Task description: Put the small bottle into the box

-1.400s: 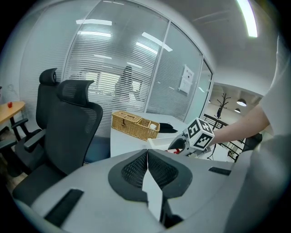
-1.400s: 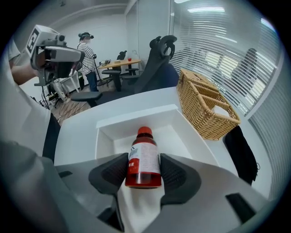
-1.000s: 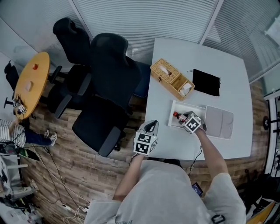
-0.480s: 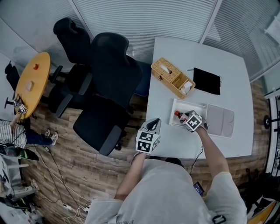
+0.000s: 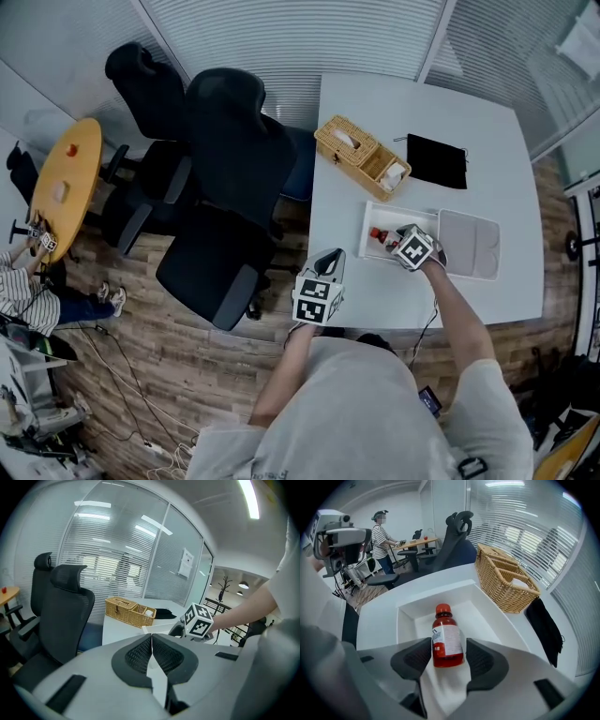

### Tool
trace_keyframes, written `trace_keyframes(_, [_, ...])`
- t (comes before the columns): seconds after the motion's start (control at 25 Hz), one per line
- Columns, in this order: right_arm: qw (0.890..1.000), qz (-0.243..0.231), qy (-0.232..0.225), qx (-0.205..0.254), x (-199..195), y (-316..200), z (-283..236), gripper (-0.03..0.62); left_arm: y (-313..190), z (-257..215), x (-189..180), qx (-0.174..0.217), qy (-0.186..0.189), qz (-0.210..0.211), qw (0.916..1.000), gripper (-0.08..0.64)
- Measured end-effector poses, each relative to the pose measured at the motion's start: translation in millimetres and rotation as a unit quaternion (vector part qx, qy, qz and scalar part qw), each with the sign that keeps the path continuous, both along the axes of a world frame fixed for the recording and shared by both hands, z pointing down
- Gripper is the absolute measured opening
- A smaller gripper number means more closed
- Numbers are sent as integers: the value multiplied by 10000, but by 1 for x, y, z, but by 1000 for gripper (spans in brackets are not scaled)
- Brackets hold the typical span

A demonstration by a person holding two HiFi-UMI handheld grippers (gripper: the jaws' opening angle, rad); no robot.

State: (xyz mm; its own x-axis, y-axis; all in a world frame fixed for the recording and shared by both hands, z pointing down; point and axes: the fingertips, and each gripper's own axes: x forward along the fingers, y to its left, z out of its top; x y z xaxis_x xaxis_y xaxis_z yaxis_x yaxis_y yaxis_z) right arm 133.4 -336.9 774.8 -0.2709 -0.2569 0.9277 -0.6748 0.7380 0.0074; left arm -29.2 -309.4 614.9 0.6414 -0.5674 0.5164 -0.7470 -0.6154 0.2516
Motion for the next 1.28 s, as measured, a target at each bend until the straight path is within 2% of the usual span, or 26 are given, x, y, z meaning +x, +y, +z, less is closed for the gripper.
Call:
trace_keyframes(0.36, [9979, 457, -369, 287, 14, 18, -39, 236, 18, -5, 21, -64, 84, 59, 9999, 29])
trace_keyframes(0.56, [9903, 917, -785, 694, 22, 39, -76, 236, 34, -11, 28, -138, 187, -98, 9997, 29])
trace_keyframes(0.72, [9755, 1367, -1340, 1088, 24, 66, -106, 234, 50, -12, 30, -182, 175, -204, 9995, 29])
trace_keyframes(0.88, [9533, 1873, -1898, 1419, 26, 102, -134, 233, 77, -14, 38, -249, 218, -223, 9992, 29])
trace_keyframes(1.04, [9338, 2189, -2233, 1740, 25, 132, -154, 232, 99, -18, 45, -262, 265, -188, 9991, 29])
trace_keyframes(1.28, [9246, 2260, -2285, 2043, 11, 174, -163, 227, 131, -23, 44, -258, 289, -217, 9990, 29])
